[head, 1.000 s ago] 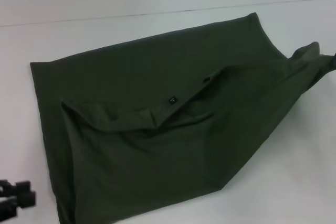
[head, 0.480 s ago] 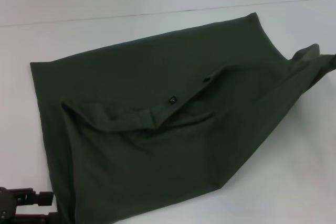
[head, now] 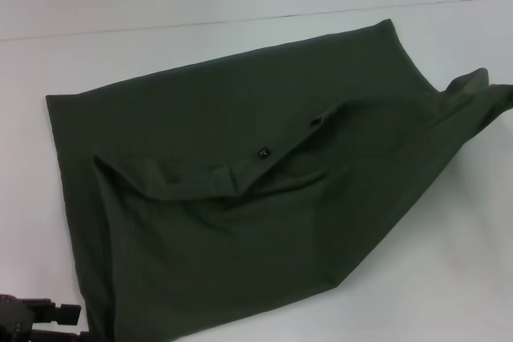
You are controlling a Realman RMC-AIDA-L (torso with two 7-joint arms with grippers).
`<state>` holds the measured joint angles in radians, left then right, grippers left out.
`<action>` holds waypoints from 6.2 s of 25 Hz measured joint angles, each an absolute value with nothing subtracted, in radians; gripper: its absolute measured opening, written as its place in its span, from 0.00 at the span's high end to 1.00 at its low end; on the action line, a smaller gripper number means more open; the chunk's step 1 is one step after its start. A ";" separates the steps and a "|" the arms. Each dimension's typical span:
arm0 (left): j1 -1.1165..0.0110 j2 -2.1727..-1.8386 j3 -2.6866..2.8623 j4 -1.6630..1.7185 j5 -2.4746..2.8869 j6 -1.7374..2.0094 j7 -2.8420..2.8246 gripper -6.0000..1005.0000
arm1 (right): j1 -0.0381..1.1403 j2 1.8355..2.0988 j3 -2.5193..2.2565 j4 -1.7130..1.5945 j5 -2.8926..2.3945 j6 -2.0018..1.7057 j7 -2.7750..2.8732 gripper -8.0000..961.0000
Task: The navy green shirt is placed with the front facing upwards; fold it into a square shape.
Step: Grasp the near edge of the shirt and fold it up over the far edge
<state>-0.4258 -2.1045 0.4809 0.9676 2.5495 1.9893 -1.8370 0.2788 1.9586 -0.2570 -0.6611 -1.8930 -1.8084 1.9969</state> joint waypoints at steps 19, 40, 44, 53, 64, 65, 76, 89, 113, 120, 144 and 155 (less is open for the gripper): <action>-0.481 -2.099 0.542 0.803 2.603 1.853 -1.853 0.12 | 0.283 1.962 -0.259 -0.661 -1.893 -1.804 1.998 0.99; -0.531 -2.107 0.567 0.745 2.610 1.835 -1.827 0.13 | 0.277 1.962 -0.256 -0.661 -1.893 -1.798 2.000 0.99; -0.532 -2.111 0.576 0.743 2.614 1.819 -1.826 0.13 | 0.278 1.962 -0.256 -0.661 -1.893 -1.798 2.000 0.99; -0.544 -2.114 0.598 0.738 2.612 1.812 -1.817 0.14 | 0.281 1.962 -0.254 -0.661 -1.893 -1.798 2.000 0.99; -0.546 -2.117 0.617 0.736 2.615 1.778 -1.822 0.39 | 0.275 1.962 -0.250 -0.661 -1.893 -1.798 2.000 0.99; -0.546 -2.117 0.617 0.736 2.615 1.775 -1.822 0.43 | 0.275 1.963 -0.250 -0.661 -1.893 -1.798 1.999 0.99; -0.548 -2.117 0.618 0.735 2.615 1.761 -1.818 0.88 | 0.277 1.963 -0.250 -0.661 -1.893 -1.796 2.000 0.99; -0.549 -2.069 0.510 0.740 2.584 1.768 -1.764 0.99 | 0.280 1.970 -0.260 -0.632 -1.914 -1.786 1.979 0.99; -0.526 -1.979 0.354 0.808 2.599 1.826 -1.667 0.99 | 0.296 2.003 -0.437 -0.601 -1.934 -1.815 1.944 0.99; -0.521 -1.978 0.342 0.802 2.613 1.790 -1.665 0.99 | 0.285 2.002 -0.440 -0.595 -1.940 -1.809 1.937 0.99; -0.473 -1.996 0.268 0.803 2.550 1.799 -1.661 0.99 | 0.221 1.959 -0.291 -0.558 -1.977 -1.827 1.886 0.99; -0.473 -1.978 0.181 0.859 2.456 1.816 -1.657 0.99 | 0.330 1.952 -0.247 -0.566 -1.980 -1.811 1.918 0.99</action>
<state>-0.4727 -1.9781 0.1810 0.8591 2.4557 1.8161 -1.6565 0.3295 1.9522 -0.2472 -0.5658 -1.9800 -1.8108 1.9179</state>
